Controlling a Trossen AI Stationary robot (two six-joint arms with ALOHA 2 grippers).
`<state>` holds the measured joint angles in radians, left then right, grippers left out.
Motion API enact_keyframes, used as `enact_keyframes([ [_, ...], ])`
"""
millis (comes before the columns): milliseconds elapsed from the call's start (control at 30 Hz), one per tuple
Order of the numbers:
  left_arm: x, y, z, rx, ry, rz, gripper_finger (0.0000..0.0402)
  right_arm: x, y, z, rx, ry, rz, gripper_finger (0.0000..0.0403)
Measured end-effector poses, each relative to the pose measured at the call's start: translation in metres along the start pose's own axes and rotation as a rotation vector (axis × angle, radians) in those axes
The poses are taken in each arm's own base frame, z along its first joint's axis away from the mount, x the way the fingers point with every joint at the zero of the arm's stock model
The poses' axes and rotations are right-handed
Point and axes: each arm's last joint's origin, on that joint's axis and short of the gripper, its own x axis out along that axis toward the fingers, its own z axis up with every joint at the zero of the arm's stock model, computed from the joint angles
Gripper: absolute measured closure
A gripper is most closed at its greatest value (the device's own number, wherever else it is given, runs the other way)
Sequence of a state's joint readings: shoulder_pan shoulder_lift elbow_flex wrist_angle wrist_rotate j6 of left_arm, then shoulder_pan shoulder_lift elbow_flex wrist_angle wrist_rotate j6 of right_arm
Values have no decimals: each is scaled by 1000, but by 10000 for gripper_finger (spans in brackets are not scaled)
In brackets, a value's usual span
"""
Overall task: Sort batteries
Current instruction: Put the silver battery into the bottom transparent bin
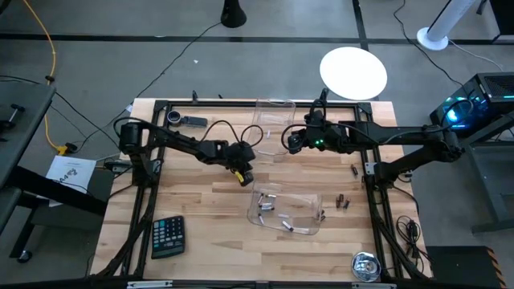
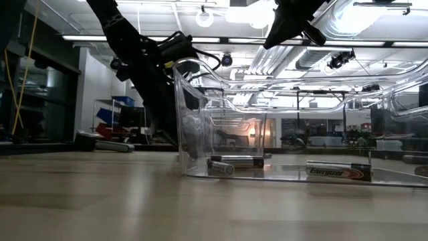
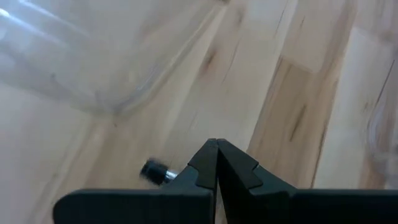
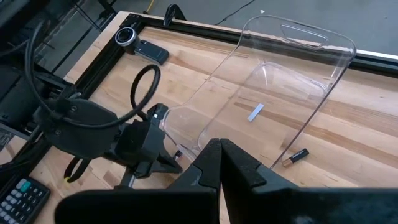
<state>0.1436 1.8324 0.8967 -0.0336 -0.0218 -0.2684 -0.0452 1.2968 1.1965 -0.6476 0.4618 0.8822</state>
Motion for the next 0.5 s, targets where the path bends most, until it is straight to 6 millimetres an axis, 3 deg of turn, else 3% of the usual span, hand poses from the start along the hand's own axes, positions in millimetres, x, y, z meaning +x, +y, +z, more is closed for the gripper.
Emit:
enact_keyframes([
  [233, -13, -5, -9, -4, 104, 24, 401, 0, 0, 0, 0, 0, 0, 403],
  [500, -65, -13, 5, 40, -17, 59, 401, 0, 0, 0, -1, -4, -6, 403],
])
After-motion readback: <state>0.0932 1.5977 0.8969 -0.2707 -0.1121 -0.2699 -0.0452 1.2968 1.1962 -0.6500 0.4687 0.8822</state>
